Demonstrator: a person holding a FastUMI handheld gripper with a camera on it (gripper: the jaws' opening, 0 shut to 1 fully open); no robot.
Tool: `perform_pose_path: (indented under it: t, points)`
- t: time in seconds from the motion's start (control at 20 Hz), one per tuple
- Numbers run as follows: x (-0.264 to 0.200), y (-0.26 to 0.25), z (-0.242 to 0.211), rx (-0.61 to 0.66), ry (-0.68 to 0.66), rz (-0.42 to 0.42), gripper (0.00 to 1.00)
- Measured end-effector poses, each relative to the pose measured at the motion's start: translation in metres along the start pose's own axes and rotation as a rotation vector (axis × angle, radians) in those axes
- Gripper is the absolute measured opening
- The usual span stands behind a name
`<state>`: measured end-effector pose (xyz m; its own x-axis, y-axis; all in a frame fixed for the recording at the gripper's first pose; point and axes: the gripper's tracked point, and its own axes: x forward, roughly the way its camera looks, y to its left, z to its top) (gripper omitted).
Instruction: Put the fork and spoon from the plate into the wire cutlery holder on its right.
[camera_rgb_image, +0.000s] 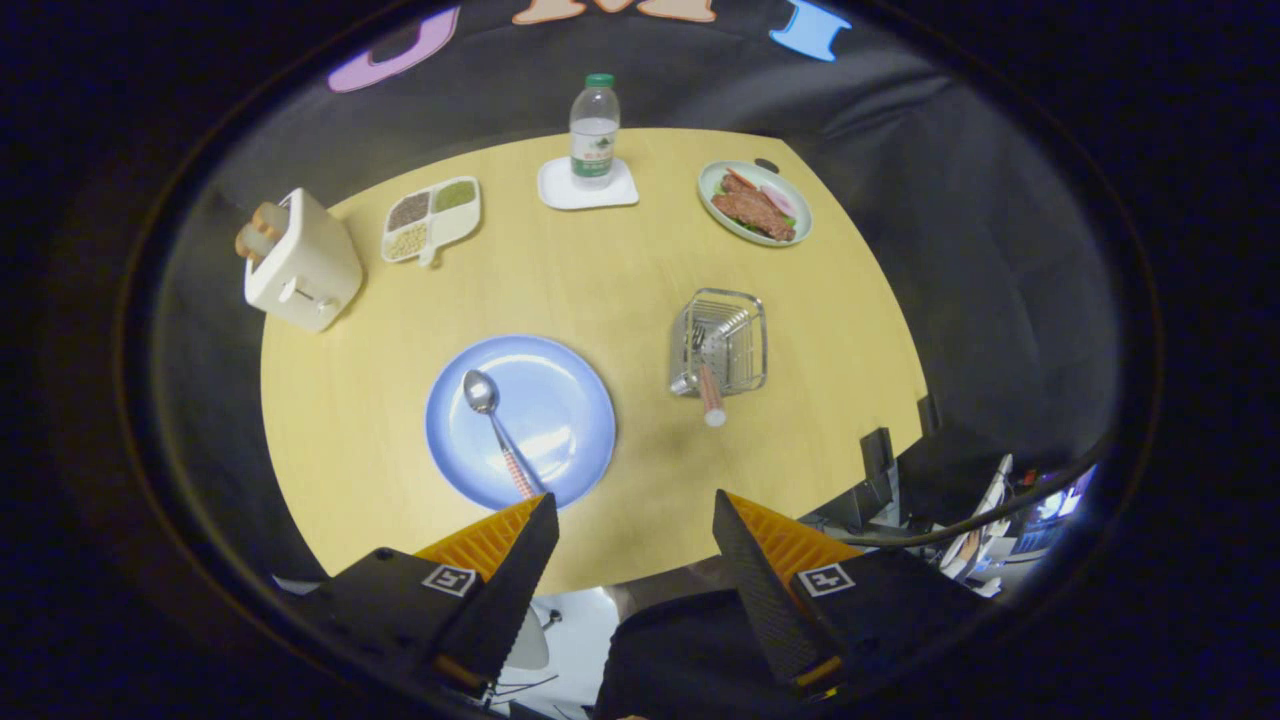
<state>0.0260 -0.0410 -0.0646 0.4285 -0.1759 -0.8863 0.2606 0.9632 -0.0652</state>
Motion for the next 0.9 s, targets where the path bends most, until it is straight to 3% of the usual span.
perform_pose_path:
  t: [0.25, 0.5, 0.9]
  points:
    - [0.029, 0.039, -0.027, -0.112, -0.077, 0.024, 0.99]
    - [0.070, 0.076, -0.025, -0.171, -0.229, 0.079, 1.00]
    - [0.115, 0.113, -0.022, -0.198, -0.491, 0.241, 0.99]
